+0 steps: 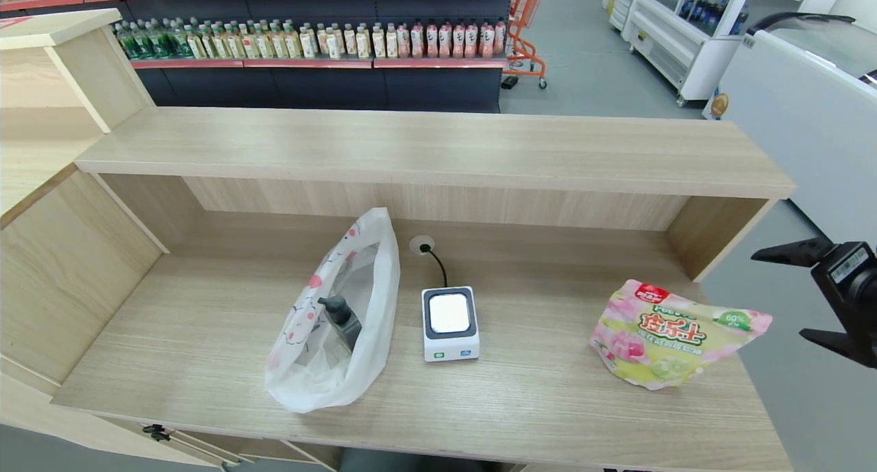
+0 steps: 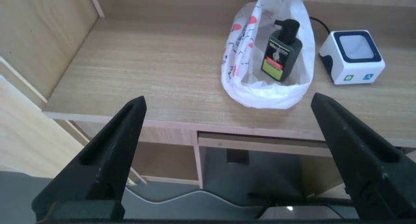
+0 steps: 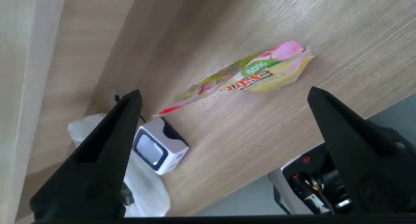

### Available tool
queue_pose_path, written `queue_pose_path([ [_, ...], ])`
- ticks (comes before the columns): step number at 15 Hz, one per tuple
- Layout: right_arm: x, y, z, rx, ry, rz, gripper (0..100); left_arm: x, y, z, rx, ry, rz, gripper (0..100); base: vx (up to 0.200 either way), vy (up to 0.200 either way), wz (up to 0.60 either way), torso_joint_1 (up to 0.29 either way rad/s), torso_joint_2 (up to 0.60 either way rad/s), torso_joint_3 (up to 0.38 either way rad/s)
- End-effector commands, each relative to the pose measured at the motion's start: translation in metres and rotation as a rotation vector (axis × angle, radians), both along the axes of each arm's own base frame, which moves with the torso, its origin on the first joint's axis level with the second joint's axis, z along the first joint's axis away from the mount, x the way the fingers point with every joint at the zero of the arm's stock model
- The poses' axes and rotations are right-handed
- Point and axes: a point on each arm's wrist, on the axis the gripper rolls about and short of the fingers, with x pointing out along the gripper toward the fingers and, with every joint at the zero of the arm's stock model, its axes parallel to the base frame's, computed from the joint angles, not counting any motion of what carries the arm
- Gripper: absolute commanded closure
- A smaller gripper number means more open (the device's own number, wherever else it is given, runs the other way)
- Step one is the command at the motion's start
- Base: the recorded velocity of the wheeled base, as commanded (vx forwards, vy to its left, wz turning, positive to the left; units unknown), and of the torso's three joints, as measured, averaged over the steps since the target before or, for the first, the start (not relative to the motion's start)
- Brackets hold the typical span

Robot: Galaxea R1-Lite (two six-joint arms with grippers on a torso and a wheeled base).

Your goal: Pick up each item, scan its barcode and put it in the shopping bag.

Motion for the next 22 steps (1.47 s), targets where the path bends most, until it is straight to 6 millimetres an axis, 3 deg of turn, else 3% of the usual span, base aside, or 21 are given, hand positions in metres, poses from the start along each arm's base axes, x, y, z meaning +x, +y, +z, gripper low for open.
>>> queue_pose_path([
  [1,0.024,-0.005,-0.025,0.007,0.124,-0.039,0,0.0,0.0,0.0,0.0,0.001,-0.001,0,0.0,0.0,0.0,0.0,0.0,0.0],
  [5,0.043,-0.005,-0.045,-0.004,0.207,-0.05,0,0.0,0.0,0.0,0.0,-0.001,-0.001,0,0.0,0.0,0.0,0.0,0.0,0.0],
  [8,0.059,0.004,-0.071,-0.015,0.304,-0.006,0,0.0,0.0,0.0,0.0,0.001,0.001,0,0.0,0.0,0.0,0.0,0.0,0.0],
  [13,0.1,0.015,-0.106,-0.119,0.263,0.067,0,0.0,0.0,0.0,0.0,-0.001,0.001,0,0.0,0.0,0.0,0.0,0.0,0.0],
  [16,0.109,0.022,-0.132,-0.178,0.347,0.107,0,0.0,0.0,0.0,0.0,0.001,-0.001,0,0.0,0.0,0.0,0.0,0.0,0.0],
  [17,0.111,0.023,-0.136,-0.181,0.355,0.114,100,0.0,0.0,0.0,0.0,-0.001,-0.001,0,0.0,0.0,0.0,0.0,0.0,0.0],
  [22,0.114,0.024,-0.147,-0.337,0.369,0.214,100,0.0,0.0,0.0,0.0,0.001,-0.001,0,0.0,0.0,0.0,0.0,0.0,0.0],
])
